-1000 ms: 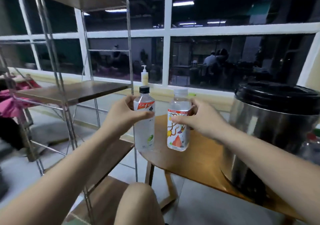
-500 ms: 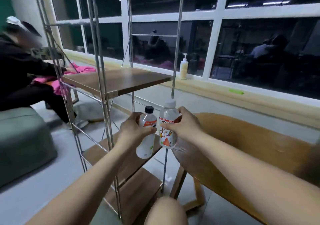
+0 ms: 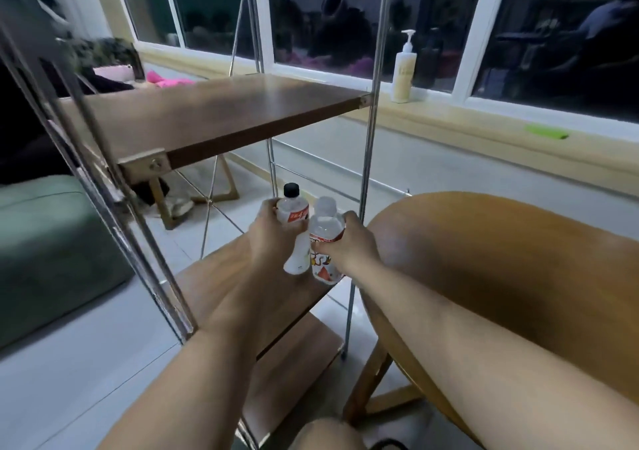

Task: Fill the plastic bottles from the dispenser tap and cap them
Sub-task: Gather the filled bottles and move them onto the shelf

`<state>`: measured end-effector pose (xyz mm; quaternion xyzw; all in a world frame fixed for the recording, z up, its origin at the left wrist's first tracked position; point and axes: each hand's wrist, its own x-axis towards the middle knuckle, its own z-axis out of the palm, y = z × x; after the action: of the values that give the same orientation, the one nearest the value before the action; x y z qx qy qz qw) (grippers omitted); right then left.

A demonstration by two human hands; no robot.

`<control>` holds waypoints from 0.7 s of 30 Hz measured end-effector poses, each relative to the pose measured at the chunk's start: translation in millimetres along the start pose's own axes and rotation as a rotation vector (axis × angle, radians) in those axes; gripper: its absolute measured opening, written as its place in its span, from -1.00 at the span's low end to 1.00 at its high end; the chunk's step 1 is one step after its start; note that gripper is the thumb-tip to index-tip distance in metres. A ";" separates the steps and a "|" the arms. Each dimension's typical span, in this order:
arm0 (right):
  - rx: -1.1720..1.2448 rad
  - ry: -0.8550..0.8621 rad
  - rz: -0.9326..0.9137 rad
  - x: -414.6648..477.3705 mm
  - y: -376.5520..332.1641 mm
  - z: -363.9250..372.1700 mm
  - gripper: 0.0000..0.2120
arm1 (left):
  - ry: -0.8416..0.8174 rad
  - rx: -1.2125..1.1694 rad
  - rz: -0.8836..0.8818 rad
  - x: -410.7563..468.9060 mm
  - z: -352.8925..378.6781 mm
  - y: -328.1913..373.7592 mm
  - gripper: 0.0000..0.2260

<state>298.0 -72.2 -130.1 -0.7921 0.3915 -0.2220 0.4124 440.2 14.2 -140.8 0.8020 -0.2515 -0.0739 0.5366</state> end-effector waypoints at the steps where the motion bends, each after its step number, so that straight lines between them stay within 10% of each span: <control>1: 0.013 -0.010 0.004 8.1 2.8 5.9 -0.40 | 0.012 -0.023 -0.018 7.7 5.3 -3.4 -0.52; 21: 0.111 -0.001 0.038 111.8 19.9 77.6 -0.53 | 0.229 -0.452 -0.092 125.7 69.6 -54.2 -0.56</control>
<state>408.1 -131.8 -186.9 -0.7606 0.3934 -0.2350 0.4600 539.2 -87.6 -199.2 0.6756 -0.1294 -0.0610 0.7233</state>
